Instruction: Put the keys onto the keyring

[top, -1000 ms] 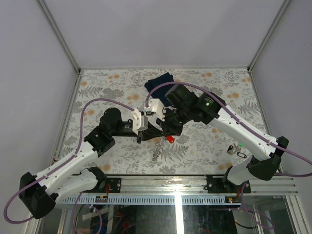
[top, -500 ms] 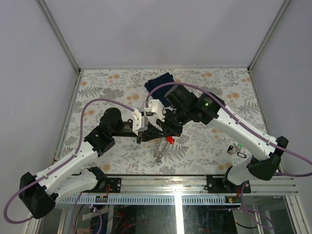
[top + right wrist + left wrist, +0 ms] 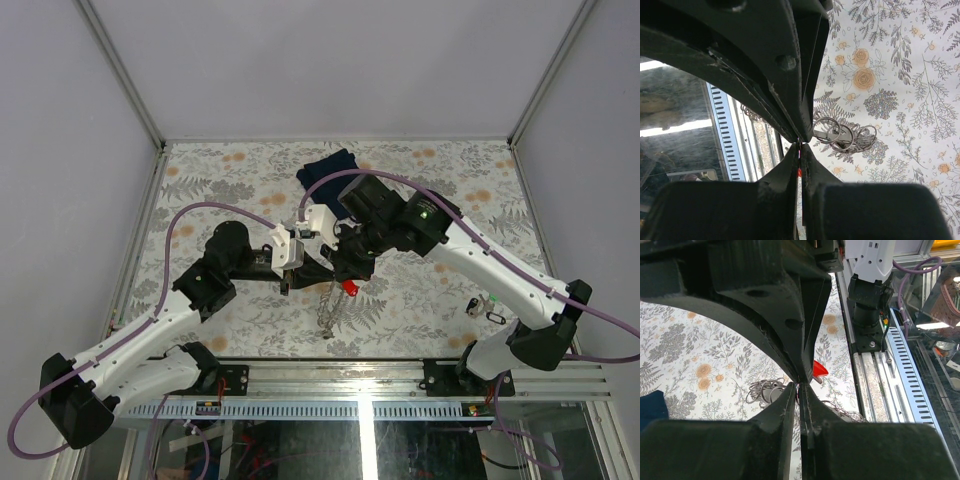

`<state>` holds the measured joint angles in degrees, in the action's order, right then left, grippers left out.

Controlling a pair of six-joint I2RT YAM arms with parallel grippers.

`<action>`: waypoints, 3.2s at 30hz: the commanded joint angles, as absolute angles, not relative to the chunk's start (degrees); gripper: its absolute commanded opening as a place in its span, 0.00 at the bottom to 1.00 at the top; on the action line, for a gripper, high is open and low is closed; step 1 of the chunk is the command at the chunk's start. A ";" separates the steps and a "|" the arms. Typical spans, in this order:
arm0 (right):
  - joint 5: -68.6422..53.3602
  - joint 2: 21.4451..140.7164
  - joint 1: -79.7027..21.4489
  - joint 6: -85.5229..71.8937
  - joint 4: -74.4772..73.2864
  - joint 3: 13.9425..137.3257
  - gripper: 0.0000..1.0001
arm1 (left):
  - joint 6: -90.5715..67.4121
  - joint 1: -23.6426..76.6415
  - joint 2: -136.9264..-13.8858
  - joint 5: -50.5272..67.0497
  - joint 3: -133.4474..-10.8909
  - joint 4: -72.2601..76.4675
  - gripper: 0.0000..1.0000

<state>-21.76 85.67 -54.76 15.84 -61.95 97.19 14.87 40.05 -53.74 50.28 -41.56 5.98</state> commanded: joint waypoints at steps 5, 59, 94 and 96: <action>-23.25 82.01 -55.28 14.71 -57.42 96.86 0.00 | 15.13 39.81 -54.35 50.83 -43.74 5.68 0.02; -41.22 68.09 -41.12 -23.97 -9.12 75.42 0.41 | -13.70 39.84 -45.80 24.76 -21.35 67.24 0.00; -46.17 70.94 -41.08 -22.23 -12.48 75.08 0.15 | -13.43 39.80 -46.45 26.30 -22.91 65.96 0.00; -46.16 70.88 -41.08 -22.17 -12.56 75.08 0.09 | -13.45 39.81 -46.42 26.22 -22.93 65.80 0.00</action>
<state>-44.66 70.61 -41.19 -22.39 -13.93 74.94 -13.47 40.05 -46.76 26.61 -20.51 60.77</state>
